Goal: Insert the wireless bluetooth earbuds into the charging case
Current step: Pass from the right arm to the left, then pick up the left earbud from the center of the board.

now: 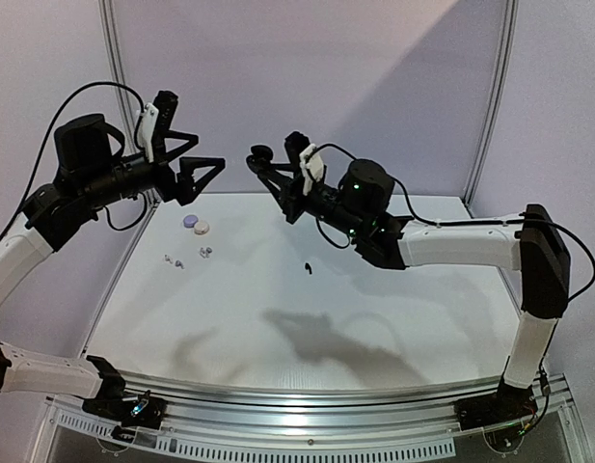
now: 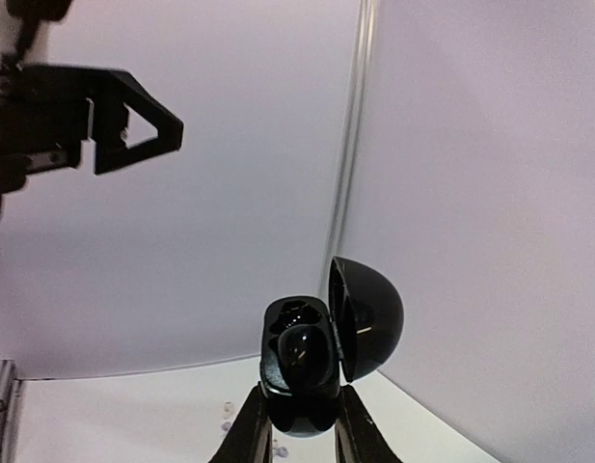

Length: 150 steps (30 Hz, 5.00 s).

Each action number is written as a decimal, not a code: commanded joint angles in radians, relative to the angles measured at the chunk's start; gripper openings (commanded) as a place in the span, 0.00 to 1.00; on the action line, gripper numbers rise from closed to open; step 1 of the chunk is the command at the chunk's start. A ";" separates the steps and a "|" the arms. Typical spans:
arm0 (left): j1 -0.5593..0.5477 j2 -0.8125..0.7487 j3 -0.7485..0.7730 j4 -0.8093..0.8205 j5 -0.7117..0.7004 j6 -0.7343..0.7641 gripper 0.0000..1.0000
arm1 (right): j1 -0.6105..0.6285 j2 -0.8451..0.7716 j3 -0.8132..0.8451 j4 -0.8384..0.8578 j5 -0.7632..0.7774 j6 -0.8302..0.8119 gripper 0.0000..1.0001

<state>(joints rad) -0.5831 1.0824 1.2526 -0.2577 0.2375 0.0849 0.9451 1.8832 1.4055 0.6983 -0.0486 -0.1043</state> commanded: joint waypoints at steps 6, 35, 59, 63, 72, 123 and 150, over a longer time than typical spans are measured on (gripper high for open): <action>0.159 -0.015 -0.199 0.282 0.625 -0.135 0.86 | -0.067 -0.074 -0.016 0.148 -0.565 0.268 0.00; 0.101 0.102 -0.248 0.656 0.692 -0.332 0.40 | -0.023 -0.038 0.130 -0.032 -0.647 0.226 0.00; 0.097 0.097 -0.260 0.653 0.735 -0.351 0.36 | -0.024 -0.035 0.147 -0.029 -0.628 0.205 0.00; 0.095 0.097 -0.261 0.643 0.731 -0.356 0.34 | -0.023 -0.035 0.149 -0.015 -0.628 0.214 0.00; 0.094 0.092 -0.263 0.666 0.745 -0.323 0.22 | -0.024 -0.033 0.145 -0.041 -0.629 0.211 0.00; 0.147 -0.064 -0.406 0.623 0.412 -0.282 0.00 | -0.155 0.205 0.546 -1.262 0.096 0.419 0.62; 0.150 -0.073 -0.418 0.618 0.419 -0.271 0.00 | -0.189 0.662 0.775 -1.420 0.060 0.392 0.38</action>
<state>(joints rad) -0.4438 1.0080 0.8490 0.3679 0.6609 -0.1909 0.7578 2.5092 2.1738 -0.7136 0.0143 0.2749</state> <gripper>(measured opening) 0.211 0.396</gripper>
